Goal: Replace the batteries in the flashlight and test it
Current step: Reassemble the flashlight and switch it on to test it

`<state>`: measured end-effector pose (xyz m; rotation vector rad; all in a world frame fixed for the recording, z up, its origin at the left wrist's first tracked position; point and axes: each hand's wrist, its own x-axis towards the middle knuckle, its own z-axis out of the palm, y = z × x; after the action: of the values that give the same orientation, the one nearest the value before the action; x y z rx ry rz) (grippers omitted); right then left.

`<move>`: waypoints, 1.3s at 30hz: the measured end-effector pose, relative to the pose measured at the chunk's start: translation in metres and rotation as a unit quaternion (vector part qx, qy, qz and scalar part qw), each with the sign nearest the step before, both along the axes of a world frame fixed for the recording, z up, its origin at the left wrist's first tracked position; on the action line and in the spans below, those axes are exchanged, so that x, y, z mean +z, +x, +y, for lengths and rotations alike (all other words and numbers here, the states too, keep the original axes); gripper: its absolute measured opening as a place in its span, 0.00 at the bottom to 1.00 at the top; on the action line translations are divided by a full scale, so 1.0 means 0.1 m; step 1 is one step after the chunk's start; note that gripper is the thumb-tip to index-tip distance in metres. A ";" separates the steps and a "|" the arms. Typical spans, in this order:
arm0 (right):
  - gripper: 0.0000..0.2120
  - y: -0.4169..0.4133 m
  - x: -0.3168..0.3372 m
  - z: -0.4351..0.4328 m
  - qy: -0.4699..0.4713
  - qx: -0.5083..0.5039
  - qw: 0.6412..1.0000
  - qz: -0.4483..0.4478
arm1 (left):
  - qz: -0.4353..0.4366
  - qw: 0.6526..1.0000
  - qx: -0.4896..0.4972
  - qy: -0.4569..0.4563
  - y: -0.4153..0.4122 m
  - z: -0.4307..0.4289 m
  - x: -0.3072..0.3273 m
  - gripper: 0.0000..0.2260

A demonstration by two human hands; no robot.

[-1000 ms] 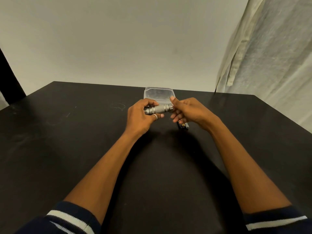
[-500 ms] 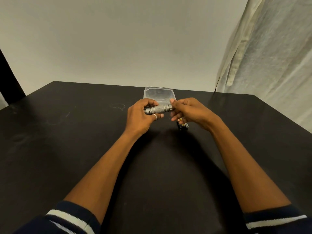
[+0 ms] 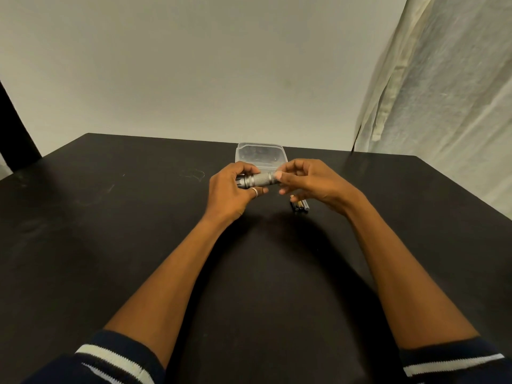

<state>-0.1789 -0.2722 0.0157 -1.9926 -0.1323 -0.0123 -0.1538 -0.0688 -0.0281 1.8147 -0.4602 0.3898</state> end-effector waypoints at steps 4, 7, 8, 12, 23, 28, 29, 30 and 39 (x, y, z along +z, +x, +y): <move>0.13 0.00 0.00 0.01 0.000 0.003 1.000 0.002 | -0.001 1.000 0.000 0.006 -0.01 0.00 0.00 0.17; 0.22 0.01 -0.01 0.09 -0.053 -0.035 0.998 0.014 | -0.003 1.000 -0.003 0.006 -0.01 0.00 0.01 0.17; 0.24 0.01 -0.02 0.10 -0.059 -0.040 0.997 0.012 | -0.003 1.000 -0.003 0.005 -0.01 0.00 0.01 0.17; 0.12 0.00 0.00 0.01 -0.003 -0.003 1.000 0.004 | -0.003 1.000 0.001 0.003 -0.01 0.00 0.01 0.17; 0.23 0.01 -0.02 0.06 -0.037 -0.029 0.999 0.013 | -0.003 1.000 -0.003 0.008 -0.02 0.00 0.02 0.17; 0.14 0.00 0.00 -0.02 0.018 0.007 1.000 0.001 | -0.001 1.000 -0.006 0.006 -0.03 0.00 0.03 0.17; 0.15 0.00 -0.01 0.01 0.005 -0.001 1.000 0.005 | -0.001 1.000 -0.008 0.006 -0.03 0.00 0.03 0.17; 0.17 0.00 -0.02 0.04 -0.015 -0.010 1.000 0.010 | -0.002 1.000 -0.009 0.007 -0.03 0.00 0.03 0.17; 0.13 0.00 0.00 -0.02 0.059 0.025 0.998 0.017 | -0.004 1.000 -0.007 0.005 -0.02 0.00 0.01 0.16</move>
<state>-0.1792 -0.2737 0.0154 -1.8696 -0.1556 0.0448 -0.1557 -0.0690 -0.0266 1.8188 -0.4813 0.3856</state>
